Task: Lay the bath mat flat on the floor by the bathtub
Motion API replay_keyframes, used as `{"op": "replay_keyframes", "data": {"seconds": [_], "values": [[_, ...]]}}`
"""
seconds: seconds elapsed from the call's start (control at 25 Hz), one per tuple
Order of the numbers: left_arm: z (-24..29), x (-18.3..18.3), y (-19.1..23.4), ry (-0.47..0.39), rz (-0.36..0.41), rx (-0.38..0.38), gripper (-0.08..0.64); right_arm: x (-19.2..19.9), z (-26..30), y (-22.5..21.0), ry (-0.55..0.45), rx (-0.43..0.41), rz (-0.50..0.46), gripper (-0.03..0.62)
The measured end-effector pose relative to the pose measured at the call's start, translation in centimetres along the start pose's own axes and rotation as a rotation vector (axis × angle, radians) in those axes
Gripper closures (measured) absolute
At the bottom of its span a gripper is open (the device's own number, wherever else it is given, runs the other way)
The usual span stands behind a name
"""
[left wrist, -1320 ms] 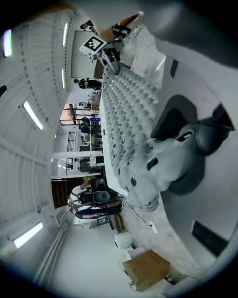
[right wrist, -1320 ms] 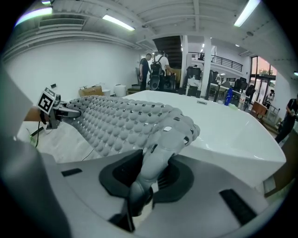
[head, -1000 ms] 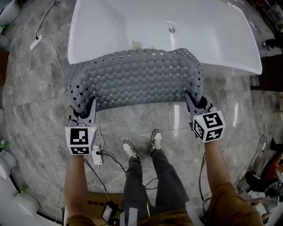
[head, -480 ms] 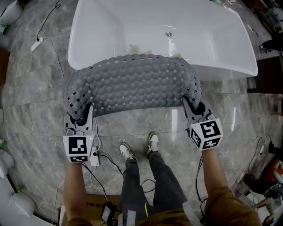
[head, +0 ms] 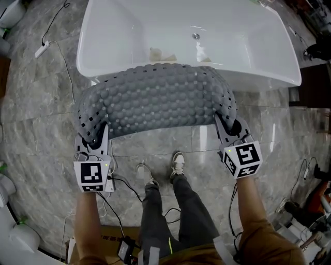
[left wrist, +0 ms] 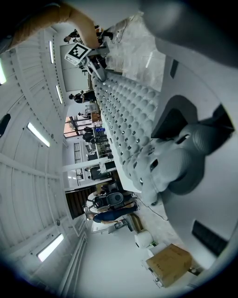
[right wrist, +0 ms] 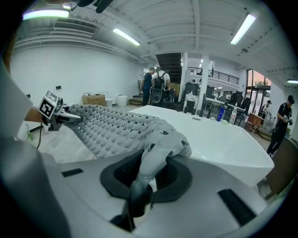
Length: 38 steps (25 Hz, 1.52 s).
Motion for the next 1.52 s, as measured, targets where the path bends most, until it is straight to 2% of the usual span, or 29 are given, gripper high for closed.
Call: {"op": "replay_keyframes", "data": {"seconds": [0.52, 0.68, 0.84, 1.04, 1.16, 1.36, 1.44, 1.52], "values": [[-0.7, 0.8, -0.4, 0.021, 0.026, 0.035, 0.451, 0.6, -1.0, 0.9, 0.026, 0.013, 0.01, 0.54], [0.6, 2.5, -0.1, 0.026, 0.021, 0.042, 0.451, 1.3, -0.1, 1.7, 0.042, 0.019, 0.003, 0.54], [2.7, 4.7, -1.3, 0.041, 0.024, 0.044, 0.451, 3.8, 1.2, 1.1, 0.065, 0.013, 0.001, 0.54], [5.4, 7.8, -3.7, 0.04, 0.015, -0.013, 0.451, 8.1, 3.1, 0.5, 0.036, 0.026, 0.01, 0.541], [5.6, 9.6, -3.7, 0.036, 0.002, -0.046, 0.451, 9.1, 4.3, 1.5, 0.019, 0.024, -0.004, 0.541], [6.6, 11.7, -4.3, 0.019, 0.03, -0.045, 0.451, 11.2, 5.4, 2.0, 0.003, 0.034, -0.02, 0.543], [6.3, 11.5, -3.8, 0.007, 0.04, -0.051, 0.45, 10.7, 5.2, 2.4, -0.012, 0.038, -0.028, 0.543], [5.0, 9.9, -2.4, -0.002, 0.052, -0.063, 0.451, 8.4, 4.7, 3.0, -0.034, 0.037, -0.034, 0.543]]}}
Point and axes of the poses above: the fingertips, and each gripper's own axes: z forward along the fingers, y to its left, x out of its underside, the point moved 9 cm from there along -z, backward along the fingers, and after that the axes turned 12 degrees about -z, right-handed, at the moved point
